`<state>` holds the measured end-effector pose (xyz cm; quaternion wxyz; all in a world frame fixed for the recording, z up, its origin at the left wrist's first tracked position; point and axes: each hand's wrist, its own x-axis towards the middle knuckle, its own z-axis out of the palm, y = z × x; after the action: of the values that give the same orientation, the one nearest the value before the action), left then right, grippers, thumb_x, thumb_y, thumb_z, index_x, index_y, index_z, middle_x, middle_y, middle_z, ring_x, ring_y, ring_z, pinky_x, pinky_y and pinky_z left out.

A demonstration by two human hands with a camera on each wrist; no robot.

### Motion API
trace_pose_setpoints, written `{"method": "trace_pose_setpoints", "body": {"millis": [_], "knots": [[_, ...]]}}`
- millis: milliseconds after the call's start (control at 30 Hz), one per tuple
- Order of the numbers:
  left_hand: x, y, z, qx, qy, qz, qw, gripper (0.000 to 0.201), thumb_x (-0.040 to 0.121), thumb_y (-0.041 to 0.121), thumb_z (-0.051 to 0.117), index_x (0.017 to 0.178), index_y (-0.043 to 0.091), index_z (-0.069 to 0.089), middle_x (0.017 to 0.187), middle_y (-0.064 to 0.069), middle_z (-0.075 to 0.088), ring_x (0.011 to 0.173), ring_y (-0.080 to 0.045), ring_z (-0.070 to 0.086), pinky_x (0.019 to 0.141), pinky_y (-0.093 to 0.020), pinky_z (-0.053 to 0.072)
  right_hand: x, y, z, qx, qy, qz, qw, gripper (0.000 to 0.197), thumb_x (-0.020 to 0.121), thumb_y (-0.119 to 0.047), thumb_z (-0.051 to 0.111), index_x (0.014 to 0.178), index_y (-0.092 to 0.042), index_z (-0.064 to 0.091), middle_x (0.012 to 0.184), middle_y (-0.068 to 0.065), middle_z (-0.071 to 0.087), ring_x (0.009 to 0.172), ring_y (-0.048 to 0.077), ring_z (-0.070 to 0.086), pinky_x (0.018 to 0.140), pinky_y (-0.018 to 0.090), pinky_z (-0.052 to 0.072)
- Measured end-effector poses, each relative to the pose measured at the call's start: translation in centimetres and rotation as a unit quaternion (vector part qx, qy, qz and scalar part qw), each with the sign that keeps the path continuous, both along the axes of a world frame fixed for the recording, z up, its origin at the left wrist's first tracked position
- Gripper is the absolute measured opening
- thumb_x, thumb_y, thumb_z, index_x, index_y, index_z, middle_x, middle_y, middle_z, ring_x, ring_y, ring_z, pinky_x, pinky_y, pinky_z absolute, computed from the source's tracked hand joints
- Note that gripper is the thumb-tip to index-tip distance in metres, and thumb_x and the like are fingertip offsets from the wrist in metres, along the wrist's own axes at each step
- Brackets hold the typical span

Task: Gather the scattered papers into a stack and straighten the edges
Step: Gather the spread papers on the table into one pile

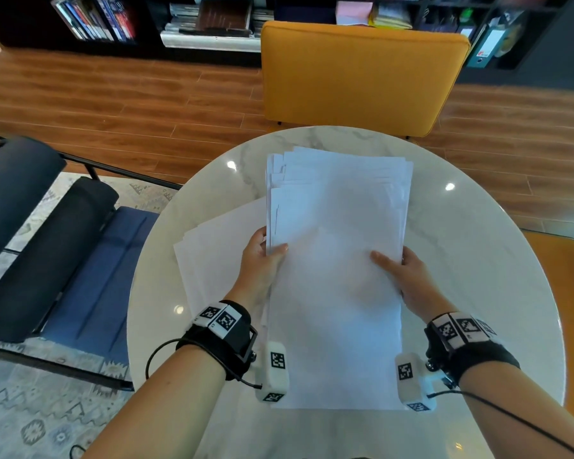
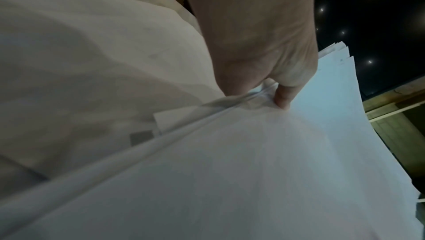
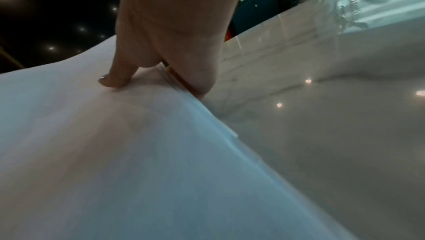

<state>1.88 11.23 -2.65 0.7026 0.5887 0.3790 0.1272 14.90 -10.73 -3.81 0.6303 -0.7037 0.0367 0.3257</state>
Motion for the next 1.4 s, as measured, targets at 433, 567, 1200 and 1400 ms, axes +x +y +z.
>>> {"method": "trace_pose_setpoints", "body": {"millis": [433, 567, 1200, 1400], "knots": [[-3.1, 0.9, -1.1, 0.033, 0.114, 0.102, 0.988, 0.022, 0.083, 0.010, 0.059, 0.103, 0.004, 0.068, 0.099, -0.012, 0.071, 0.084, -0.020, 0.064, 0.073, -0.029, 0.051, -2.6, 3.1, 0.1, -0.101, -0.018, 0.054, 0.993, 0.037, 0.079, -0.007, 0.072, 0.112, 0.007, 0.062, 0.098, 0.016, 0.065, 0.068, 0.013, 0.060, 0.043, 0.009, 0.047], [-4.9, 3.0, -1.0, 0.050, 0.155, 0.172, 0.972, 0.031, 0.087, 0.006, 0.053, 0.115, 0.007, 0.065, 0.119, -0.005, 0.062, 0.097, -0.016, 0.057, 0.079, -0.024, 0.043, -3.0, 4.5, -0.3, -0.133, -0.064, 0.082, 0.986, 0.043, 0.078, -0.010, 0.074, 0.116, 0.006, 0.061, 0.105, 0.018, 0.066, 0.083, 0.023, 0.060, 0.063, 0.022, 0.047], [-4.3, 3.6, -1.0, 0.003, 0.179, 0.131, 0.975, 0.046, 0.096, 0.012, 0.039, 0.141, 0.010, 0.032, 0.127, -0.009, 0.052, 0.102, -0.025, 0.052, 0.082, -0.030, 0.039, -3.1, 4.4, -0.8, -0.142, -0.087, 0.110, 0.980, 0.043, 0.078, -0.013, 0.074, 0.117, -0.002, 0.061, 0.103, 0.011, 0.067, 0.094, 0.028, 0.064, 0.079, 0.032, 0.046], [-2.6, 2.7, -1.2, 0.007, 0.159, 0.053, 0.986, 0.048, 0.087, 0.026, 0.060, 0.130, 0.008, 0.047, 0.118, -0.005, 0.061, 0.103, -0.023, 0.062, 0.086, -0.033, 0.052, -3.7, 4.3, -1.9, -0.160, -0.114, 0.079, 0.977, 0.042, 0.075, -0.020, 0.077, 0.110, -0.005, 0.062, 0.110, 0.013, 0.067, 0.096, 0.030, 0.065, 0.085, 0.040, 0.053]]}}
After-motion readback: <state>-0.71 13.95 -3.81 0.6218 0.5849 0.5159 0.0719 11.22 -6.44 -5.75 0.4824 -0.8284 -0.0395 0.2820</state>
